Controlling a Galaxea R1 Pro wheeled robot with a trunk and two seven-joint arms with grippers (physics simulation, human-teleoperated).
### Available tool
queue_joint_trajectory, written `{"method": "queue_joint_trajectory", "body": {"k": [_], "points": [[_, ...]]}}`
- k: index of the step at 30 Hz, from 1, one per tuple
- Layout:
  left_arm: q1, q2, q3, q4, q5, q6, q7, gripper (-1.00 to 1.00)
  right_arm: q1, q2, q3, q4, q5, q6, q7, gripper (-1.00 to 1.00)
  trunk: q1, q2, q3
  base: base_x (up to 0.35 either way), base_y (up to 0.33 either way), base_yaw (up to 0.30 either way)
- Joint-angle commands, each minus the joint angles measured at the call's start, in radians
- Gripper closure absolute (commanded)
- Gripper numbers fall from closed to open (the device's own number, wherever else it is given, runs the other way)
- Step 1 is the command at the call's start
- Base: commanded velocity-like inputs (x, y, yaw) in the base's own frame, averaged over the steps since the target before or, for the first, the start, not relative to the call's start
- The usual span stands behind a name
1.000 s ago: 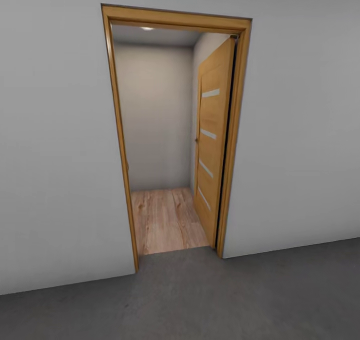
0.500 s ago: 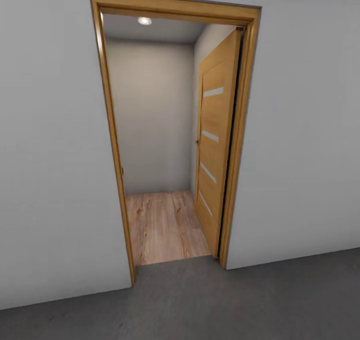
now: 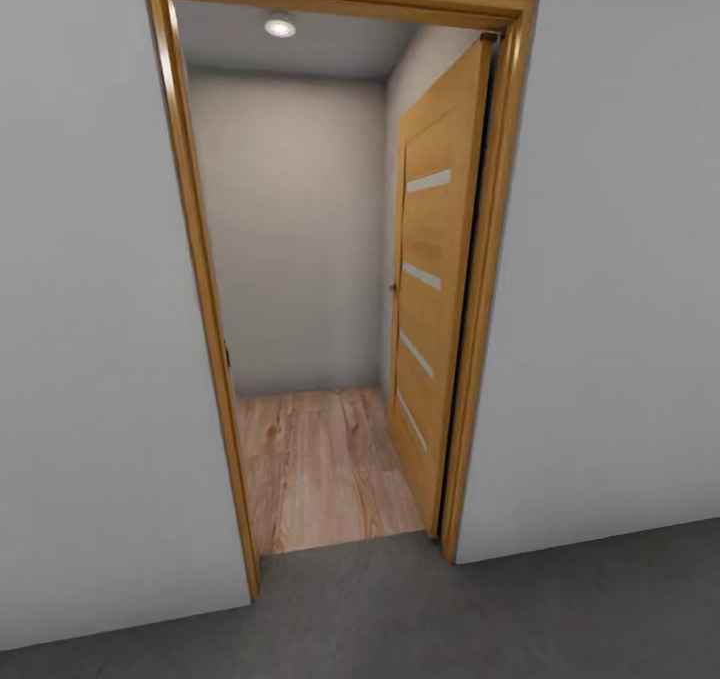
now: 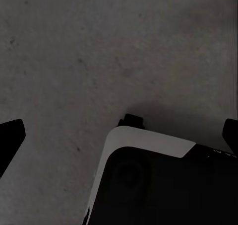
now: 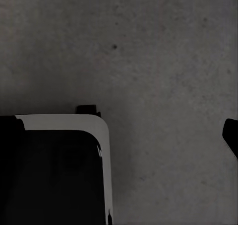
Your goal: Move the two storage containers from the living room to the garage. In the garage, place one container on the floor and stack the other container on top of it (either order is fine).
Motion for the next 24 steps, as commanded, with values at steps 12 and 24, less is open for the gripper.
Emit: {"method": "queue_joint_trajectory", "body": {"k": [12, 24], "points": [[-0.001, 0.000, -0.006, 0.001, 0.008, -0.004, 0.002, -1.00, -0.001, 0.000, 0.007, 0.003, -0.008, -0.005, -0.002, -1.00, 0.001, -0.001, -0.001, 0.308, -0.167, 0.041], [-0.001, 0.000, -0.006, 0.001, 0.008, -0.004, 0.002, -1.00, -0.001, 0.000, 0.007, 0.003, -0.008, -0.005, -0.002, -1.00, 0.001, -0.001, -0.001, 0.307, -0.173, 0.254]]}}
